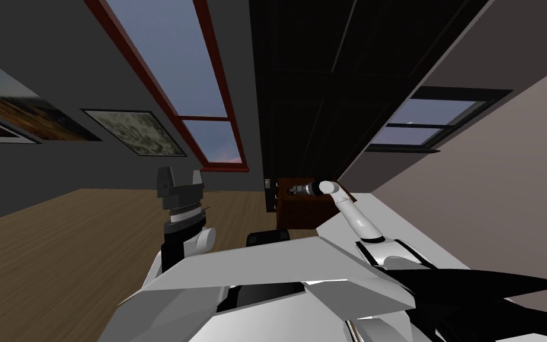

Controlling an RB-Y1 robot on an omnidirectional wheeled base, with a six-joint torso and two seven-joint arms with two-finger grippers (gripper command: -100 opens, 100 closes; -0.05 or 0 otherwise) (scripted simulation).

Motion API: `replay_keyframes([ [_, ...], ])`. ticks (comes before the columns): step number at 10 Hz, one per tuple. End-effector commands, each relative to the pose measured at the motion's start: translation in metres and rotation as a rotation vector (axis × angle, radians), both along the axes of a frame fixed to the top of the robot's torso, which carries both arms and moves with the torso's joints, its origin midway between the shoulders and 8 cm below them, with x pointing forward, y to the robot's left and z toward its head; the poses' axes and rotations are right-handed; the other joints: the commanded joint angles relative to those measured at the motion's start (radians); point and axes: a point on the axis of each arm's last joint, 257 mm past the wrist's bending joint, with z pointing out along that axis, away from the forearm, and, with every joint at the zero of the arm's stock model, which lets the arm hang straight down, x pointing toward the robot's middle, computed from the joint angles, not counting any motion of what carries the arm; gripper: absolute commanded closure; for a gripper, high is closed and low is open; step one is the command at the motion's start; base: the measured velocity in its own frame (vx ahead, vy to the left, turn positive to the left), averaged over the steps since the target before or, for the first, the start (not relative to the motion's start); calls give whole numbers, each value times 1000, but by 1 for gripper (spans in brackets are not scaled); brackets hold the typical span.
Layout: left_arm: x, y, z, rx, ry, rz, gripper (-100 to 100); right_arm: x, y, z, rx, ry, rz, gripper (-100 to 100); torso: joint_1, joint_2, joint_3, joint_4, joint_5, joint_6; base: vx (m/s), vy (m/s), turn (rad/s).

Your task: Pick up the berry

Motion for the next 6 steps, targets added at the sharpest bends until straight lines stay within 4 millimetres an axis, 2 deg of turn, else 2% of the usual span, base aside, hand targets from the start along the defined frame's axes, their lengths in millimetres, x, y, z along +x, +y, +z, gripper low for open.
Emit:
replay_keyframes([
  [1,0,0,0,0,0,0,0,-8,12,2,1,3,21,100,0,0,0,0,0,0,76,-28,-120],
  [4,0,0,0,0,0,0,0,-25,33,5,3,8,61,100,0,1,0,0,0,0,78,-25,-138],
  [5,0,0,0,0,0,0,0,-21,29,4,2,7,53,100,1,0,0,0,0,0,39,-4,-23],
  [6,0,0,0,0,0,0,0,-22,30,4,3,8,54,0,1,2,1,0,0,-1,6,-1,5],
])
